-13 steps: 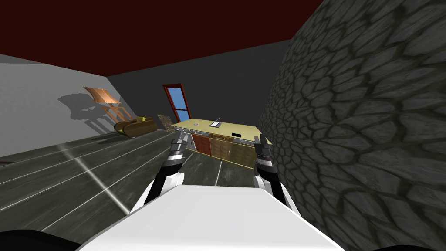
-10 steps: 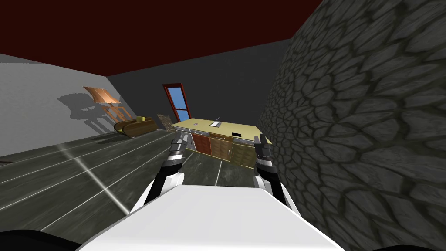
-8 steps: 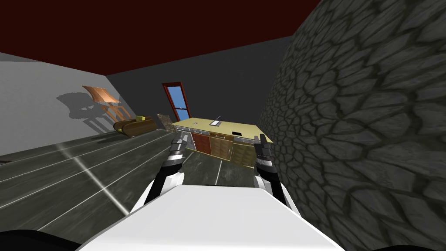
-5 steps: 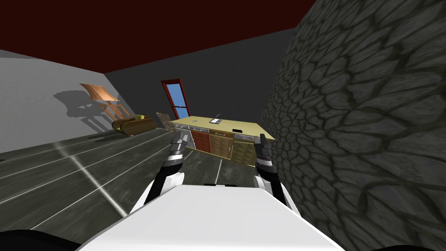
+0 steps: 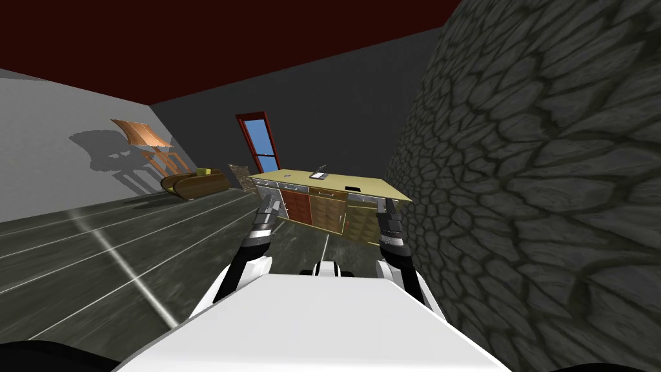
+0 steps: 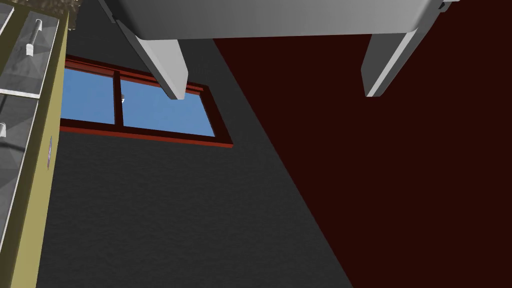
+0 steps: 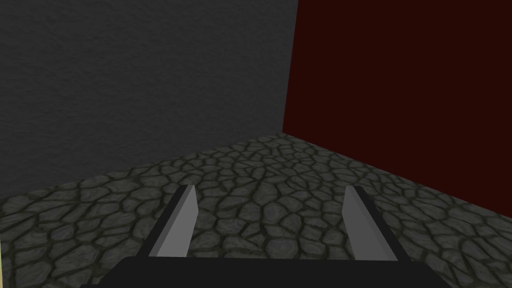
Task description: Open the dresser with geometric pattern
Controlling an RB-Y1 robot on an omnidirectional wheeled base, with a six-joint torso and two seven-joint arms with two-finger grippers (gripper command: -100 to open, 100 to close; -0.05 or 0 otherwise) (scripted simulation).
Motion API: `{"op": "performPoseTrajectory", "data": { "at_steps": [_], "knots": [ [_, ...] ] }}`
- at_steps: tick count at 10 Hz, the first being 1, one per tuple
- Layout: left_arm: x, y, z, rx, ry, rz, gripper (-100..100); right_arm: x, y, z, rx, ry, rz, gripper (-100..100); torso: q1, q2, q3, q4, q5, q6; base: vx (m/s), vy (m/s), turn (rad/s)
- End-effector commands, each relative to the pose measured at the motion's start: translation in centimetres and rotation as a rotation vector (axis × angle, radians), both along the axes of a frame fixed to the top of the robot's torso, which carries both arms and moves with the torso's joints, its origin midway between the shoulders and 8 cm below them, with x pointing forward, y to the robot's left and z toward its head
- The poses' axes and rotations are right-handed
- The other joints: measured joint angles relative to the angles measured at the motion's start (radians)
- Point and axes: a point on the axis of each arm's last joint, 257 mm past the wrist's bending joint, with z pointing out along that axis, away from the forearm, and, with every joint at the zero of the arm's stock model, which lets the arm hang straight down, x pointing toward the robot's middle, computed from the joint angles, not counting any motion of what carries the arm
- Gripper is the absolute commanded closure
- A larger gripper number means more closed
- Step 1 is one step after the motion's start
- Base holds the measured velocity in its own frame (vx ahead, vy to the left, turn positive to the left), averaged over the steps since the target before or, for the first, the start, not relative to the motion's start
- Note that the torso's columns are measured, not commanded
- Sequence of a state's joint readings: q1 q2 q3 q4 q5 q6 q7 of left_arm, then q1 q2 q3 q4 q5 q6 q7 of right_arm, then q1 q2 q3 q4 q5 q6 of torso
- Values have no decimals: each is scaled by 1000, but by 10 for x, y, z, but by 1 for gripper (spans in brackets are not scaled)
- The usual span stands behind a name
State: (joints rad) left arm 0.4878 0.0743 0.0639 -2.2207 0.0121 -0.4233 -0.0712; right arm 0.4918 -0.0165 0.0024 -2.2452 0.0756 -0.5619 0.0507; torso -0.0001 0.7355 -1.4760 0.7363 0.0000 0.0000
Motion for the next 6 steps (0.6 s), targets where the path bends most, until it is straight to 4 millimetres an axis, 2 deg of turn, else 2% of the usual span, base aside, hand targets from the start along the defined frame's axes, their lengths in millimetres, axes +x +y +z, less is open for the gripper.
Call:
{"op": "performPoseTrajectory", "data": {
  "at_steps": [1,6],
  "knots": [
    [7,-4,-16,55,13,-18,-100,0,0,0,0,0,0,0,0,0,-1,1,0,0,99,-19,-31],
    [18,-8,-50,102,31,-26,-100,0,0,0,0,0,0,0,-1,3,0,2,0,0,99,-21,-31]
  ]
}}
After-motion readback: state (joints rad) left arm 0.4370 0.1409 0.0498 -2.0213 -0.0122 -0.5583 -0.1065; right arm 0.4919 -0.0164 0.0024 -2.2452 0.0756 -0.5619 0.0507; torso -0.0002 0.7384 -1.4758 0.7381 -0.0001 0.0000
